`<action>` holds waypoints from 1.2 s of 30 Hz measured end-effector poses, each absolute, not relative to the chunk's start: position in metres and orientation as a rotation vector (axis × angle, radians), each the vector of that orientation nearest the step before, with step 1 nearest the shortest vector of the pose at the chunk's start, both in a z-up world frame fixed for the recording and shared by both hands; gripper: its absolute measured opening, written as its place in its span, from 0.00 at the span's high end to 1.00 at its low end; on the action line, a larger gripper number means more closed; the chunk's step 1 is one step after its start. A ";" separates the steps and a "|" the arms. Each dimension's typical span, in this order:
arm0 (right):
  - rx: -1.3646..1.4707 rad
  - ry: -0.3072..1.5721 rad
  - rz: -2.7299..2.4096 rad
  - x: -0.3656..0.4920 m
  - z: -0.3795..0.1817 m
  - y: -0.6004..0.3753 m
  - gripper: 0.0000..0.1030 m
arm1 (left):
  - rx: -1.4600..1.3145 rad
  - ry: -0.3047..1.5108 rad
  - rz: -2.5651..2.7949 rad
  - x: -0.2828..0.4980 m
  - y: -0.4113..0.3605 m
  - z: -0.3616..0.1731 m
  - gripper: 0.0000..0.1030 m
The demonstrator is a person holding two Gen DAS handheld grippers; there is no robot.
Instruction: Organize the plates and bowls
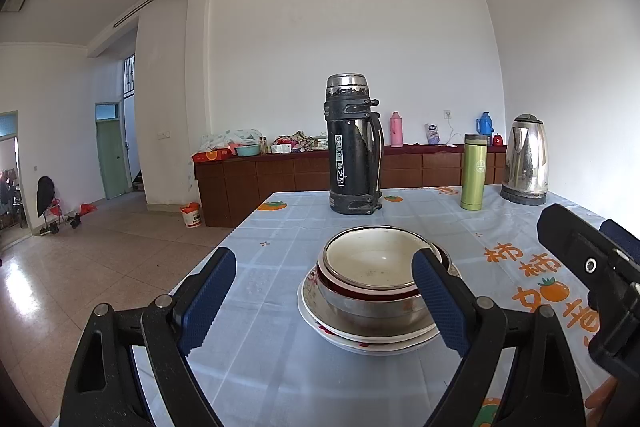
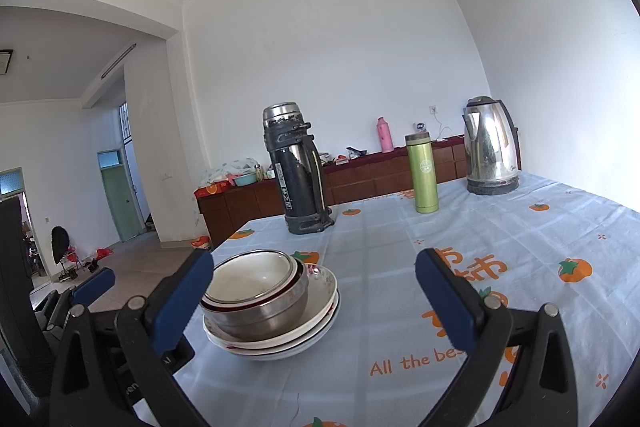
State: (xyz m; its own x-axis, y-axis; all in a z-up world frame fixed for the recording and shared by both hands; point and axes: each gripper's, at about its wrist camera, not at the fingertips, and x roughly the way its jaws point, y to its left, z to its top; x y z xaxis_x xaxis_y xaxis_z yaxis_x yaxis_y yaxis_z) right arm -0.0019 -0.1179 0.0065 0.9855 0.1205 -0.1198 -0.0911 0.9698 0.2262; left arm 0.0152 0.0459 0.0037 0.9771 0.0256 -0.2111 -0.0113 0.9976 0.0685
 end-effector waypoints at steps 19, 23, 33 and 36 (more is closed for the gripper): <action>0.221 0.133 0.105 -0.001 0.007 -0.119 0.00 | 0.060 0.233 0.016 0.017 0.046 0.005 0.11; 0.223 0.133 0.104 -0.001 0.007 -0.120 0.00 | 0.069 0.221 0.022 0.017 0.044 0.004 0.11; 0.223 0.135 0.105 0.000 0.007 -0.120 0.00 | 0.034 0.269 -0.016 0.022 0.047 0.001 0.11; 0.221 0.137 0.103 -0.001 0.007 -0.121 0.00 | 0.043 0.269 -0.008 0.022 0.046 0.001 0.11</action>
